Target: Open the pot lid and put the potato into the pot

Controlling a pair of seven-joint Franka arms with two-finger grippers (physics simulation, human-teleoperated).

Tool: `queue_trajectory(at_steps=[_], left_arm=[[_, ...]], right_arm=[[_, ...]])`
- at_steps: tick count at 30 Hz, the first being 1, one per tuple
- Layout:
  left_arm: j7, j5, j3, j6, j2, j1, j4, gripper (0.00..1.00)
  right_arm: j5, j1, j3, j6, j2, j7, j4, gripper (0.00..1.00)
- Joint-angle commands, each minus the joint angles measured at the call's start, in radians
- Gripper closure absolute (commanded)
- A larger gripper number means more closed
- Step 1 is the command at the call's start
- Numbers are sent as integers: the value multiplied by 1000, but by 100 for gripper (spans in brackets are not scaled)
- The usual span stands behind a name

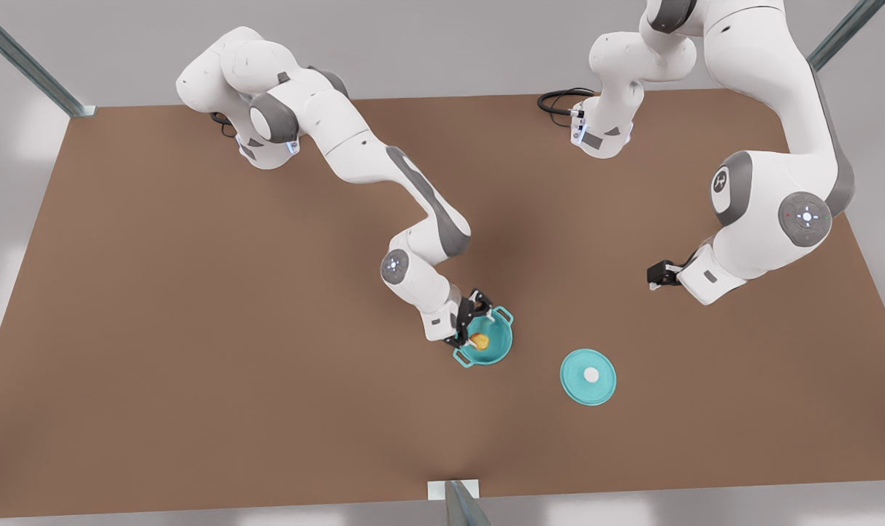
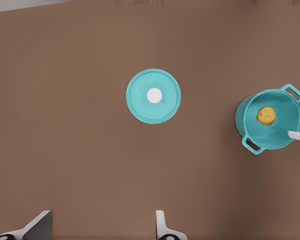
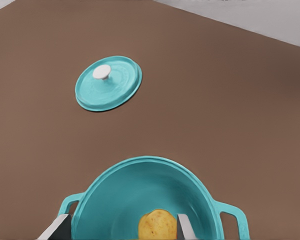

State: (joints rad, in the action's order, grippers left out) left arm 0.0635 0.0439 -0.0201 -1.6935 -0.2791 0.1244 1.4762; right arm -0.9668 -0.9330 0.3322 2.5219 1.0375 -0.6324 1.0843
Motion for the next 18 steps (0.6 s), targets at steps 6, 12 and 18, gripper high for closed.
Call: queue_trajectory(at_steps=[6, 12, 18], left_arm=[[-18, -1, 0, -8, -3, 0, -1, 0], [-14, 4, 2, -2, -2, 9, -23, 0], [-18, 13, 2, 3, -18, 27, -57, 0]], right_arm=[[494, 2, 307, -662, -454, 115, 336, 0], [735, 574, 257, -532, -738, 290, 697, 0], [683, 556, 225, -606, -683, 369, 566, 0]])
